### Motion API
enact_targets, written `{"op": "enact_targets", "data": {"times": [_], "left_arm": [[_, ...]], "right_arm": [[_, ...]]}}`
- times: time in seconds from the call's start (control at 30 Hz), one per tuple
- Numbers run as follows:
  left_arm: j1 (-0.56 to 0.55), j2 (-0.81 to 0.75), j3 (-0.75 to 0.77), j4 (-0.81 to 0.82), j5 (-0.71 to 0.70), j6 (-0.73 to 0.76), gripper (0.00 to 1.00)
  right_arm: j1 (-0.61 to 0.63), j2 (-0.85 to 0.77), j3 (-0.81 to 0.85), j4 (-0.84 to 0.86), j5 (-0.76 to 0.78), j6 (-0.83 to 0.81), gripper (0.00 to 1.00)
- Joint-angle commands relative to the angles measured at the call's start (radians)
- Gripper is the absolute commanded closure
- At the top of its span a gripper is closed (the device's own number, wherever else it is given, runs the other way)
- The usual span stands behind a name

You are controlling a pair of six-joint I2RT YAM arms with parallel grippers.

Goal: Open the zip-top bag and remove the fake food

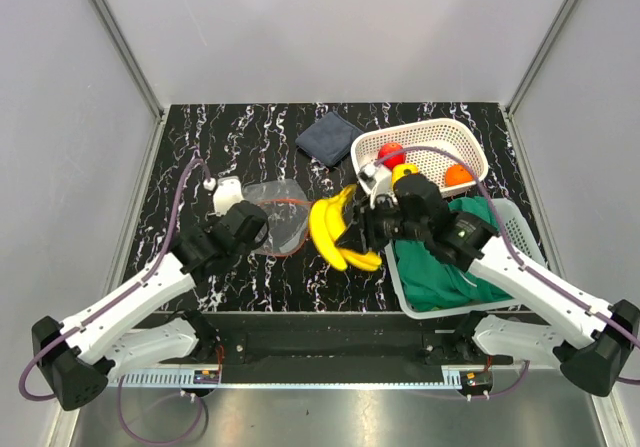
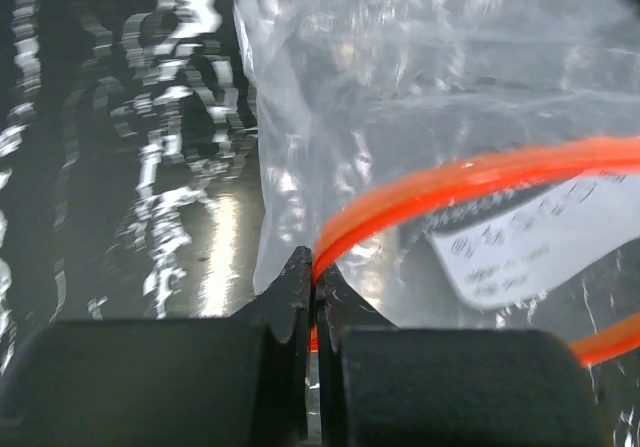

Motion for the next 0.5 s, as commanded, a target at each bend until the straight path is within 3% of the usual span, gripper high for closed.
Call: {"op": "enact_targets", "data": {"times": [0.0,0.2,0.27,0.37,0.4,0.47], "left_arm": [[0.004,-0.062,0.002,-0.106,-0.156,-0.167,1.00],[0.004,-0.043,0.006,-0.080,-0.131,-0.187,1.00],[0.004,-0.031,0.015,-0.071,-0.117,-0.172,0.94],[0.004,-0.033,0.025,-0.048,-0.081,-0.149,0.67],[0.004,-0.042,0.026,-0.037,-0.062,-0.141,0.53],[0.004,-0.054,0.032,-0.026,-0.037,-0.112,0.41]], "right_arm": [[-0.088,0.021,0.117,-0.078,0.228,-0.030,1.00],[-0.344,0.255,0.252,-0.071,0.357,-0.069,1.00],[-0.417,0.323,0.293,-0.066,0.371,-0.076,1.00],[-0.520,0.440,0.365,-0.057,0.408,-0.090,1.00],[-0.564,0.489,0.397,-0.051,0.417,-0.098,1.00],[-0.606,0.538,0.433,-0.048,0.446,-0.124,1.00]]}}
